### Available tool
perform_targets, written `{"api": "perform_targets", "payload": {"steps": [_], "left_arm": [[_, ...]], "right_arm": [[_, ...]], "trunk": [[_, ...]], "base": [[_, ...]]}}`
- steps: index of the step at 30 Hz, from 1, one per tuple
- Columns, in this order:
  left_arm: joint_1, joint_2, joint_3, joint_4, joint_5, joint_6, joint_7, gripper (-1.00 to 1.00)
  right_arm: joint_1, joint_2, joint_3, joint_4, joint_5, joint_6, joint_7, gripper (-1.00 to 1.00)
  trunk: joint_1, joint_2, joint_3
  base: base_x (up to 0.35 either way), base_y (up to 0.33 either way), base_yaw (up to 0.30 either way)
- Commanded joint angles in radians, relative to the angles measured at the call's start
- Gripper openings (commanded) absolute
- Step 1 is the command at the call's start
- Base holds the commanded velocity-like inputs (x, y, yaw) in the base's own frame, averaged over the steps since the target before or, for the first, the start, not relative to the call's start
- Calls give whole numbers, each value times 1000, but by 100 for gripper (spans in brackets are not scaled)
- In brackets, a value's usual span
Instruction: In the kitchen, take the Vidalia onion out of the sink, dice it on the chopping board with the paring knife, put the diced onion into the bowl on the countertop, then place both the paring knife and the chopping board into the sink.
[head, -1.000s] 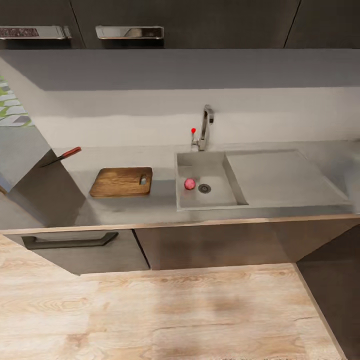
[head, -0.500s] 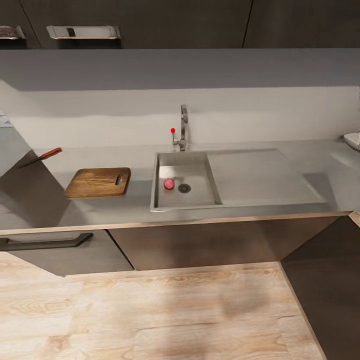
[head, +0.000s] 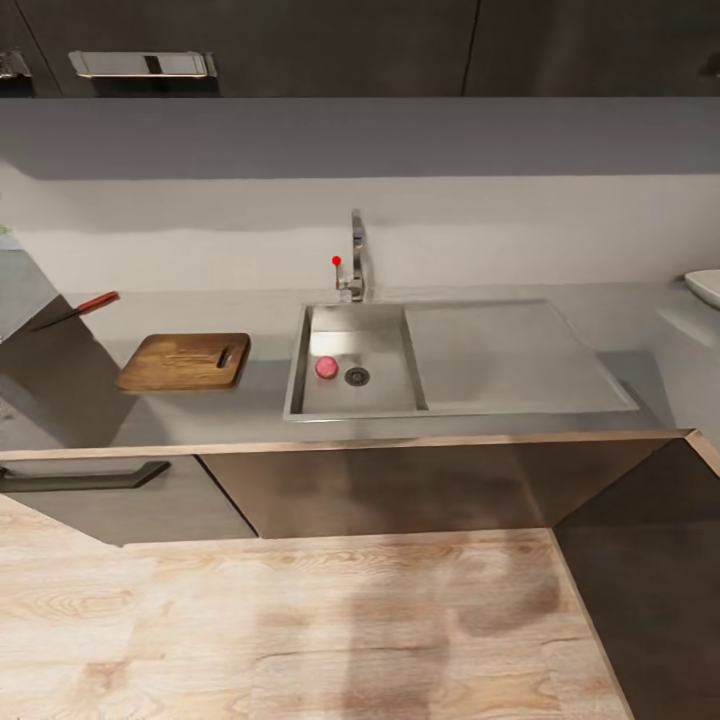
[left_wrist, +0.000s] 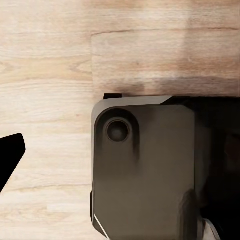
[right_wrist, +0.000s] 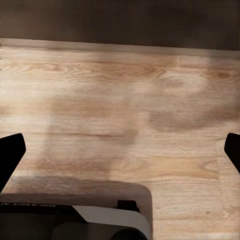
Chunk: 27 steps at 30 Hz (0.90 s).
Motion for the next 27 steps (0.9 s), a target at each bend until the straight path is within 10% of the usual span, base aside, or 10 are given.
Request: {"api": "perform_targets", "payload": {"steps": [1, 27], "left_arm": [[0, 0, 0, 0, 1, -2, 0, 100], [0, 0, 0, 0, 1, -2, 0, 100]], "right_arm": [[0, -2, 6, -1, -8, -2, -6, 100], [0, -2, 6, -1, -8, -1, -6, 100]], "trunk": [[1, -2, -1], [1, -2, -6]], "base": [[0, -5, 24], [0, -134, 38]]}}
